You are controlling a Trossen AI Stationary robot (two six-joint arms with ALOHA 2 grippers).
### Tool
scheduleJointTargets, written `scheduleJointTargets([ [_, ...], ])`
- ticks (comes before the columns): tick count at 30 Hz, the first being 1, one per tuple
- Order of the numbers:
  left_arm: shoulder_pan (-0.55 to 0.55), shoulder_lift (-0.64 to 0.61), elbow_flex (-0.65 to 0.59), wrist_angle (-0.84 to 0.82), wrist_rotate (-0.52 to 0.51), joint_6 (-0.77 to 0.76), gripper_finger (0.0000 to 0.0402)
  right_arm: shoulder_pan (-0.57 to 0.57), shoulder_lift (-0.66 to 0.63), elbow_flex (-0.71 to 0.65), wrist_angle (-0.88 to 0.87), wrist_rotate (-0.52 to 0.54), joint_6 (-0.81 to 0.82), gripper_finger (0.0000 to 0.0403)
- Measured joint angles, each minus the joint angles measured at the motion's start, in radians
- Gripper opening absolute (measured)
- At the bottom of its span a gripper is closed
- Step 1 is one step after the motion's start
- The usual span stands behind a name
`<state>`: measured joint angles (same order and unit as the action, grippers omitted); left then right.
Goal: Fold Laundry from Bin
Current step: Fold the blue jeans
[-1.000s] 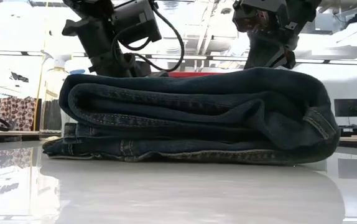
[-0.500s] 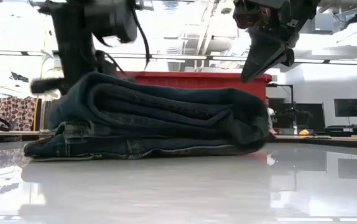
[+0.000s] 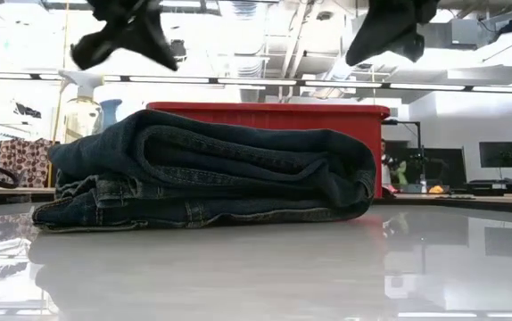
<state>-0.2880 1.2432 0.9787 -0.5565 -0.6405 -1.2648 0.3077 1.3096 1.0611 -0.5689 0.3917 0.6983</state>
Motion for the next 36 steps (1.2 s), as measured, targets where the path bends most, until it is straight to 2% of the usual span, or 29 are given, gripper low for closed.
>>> scheduleJointTargets([
  [2,0.011,0.031,0.000,0.077,0.073,0.116,0.0000,0.000,-0.017,0.000,0.000,0.000,0.000,0.0025],
  [8,0.067,0.193,0.000,0.120,0.384,0.326,0.0000,0.000,-0.031,0.000,0.000,0.004,0.008,0.0031],
  [13,0.116,0.340,0.000,0.109,0.460,0.351,0.0000,0.000,-0.028,0.000,0.000,0.003,0.032,0.0028],
  [16,0.149,0.406,0.000,0.081,0.486,0.302,0.0000,0.003,-0.028,0.000,0.001,0.003,0.034,0.0025],
  [20,0.167,0.442,0.007,-0.013,0.480,0.171,0.0000,0.005,-0.028,0.000,0.000,0.003,0.035,0.0027],
  [28,0.172,0.411,-0.001,-0.428,0.334,-0.152,0.0000,0.004,-0.028,0.000,-0.001,0.017,0.019,0.0027],
  [36,0.175,0.282,0.010,-0.455,0.205,-0.391,0.0000,-0.003,-0.028,0.000,0.000,0.030,0.011,0.0028],
])
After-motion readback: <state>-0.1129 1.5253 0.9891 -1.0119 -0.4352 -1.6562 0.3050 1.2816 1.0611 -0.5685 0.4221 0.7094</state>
